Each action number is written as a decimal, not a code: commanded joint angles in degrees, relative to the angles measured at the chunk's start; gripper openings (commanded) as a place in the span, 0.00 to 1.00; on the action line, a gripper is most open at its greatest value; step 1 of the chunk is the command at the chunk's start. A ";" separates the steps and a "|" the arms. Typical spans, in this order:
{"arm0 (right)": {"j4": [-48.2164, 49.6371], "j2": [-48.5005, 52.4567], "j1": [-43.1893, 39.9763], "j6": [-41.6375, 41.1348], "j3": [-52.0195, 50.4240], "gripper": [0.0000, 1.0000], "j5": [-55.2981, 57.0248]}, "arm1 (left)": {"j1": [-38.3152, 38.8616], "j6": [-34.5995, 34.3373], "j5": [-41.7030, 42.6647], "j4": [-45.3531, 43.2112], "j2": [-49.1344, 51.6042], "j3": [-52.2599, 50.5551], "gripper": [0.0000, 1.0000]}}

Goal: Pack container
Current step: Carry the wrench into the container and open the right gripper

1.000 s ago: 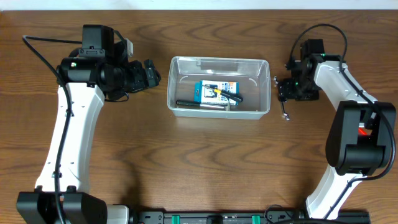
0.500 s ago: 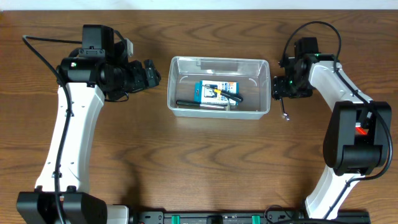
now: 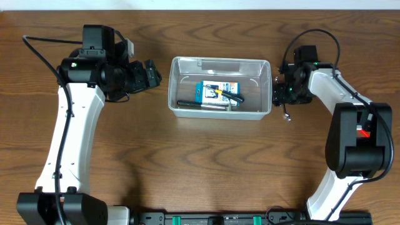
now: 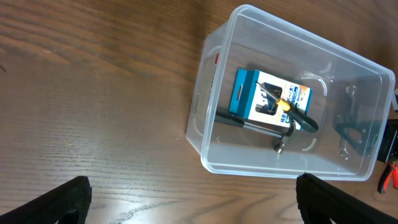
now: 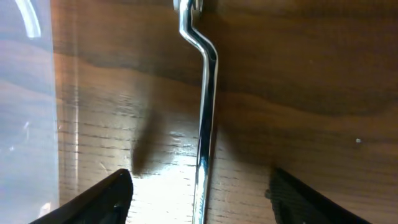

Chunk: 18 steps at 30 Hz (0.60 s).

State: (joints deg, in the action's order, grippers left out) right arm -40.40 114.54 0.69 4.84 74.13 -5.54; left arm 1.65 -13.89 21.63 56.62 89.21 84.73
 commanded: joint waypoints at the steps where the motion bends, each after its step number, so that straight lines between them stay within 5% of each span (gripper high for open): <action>1: 0.37 0.98 0.02 -0.09 -3.10 0.73 -0.24 | 0.09 0.09 -0.50 0.13 -0.37 0.02 0.98; 7: 1.25 0.98 -0.02 -0.11 -3.17 0.34 -0.24 | 0.09 0.09 -0.50 0.13 -0.37 0.02 0.98; 18: 1.42 0.98 -0.02 -0.11 -3.08 0.01 -0.24 | 0.09 0.09 -0.50 0.13 -0.37 0.02 0.98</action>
State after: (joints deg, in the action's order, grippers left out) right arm -38.61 113.99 0.62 4.80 72.75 -4.67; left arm 1.65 -13.89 21.63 56.62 89.21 84.73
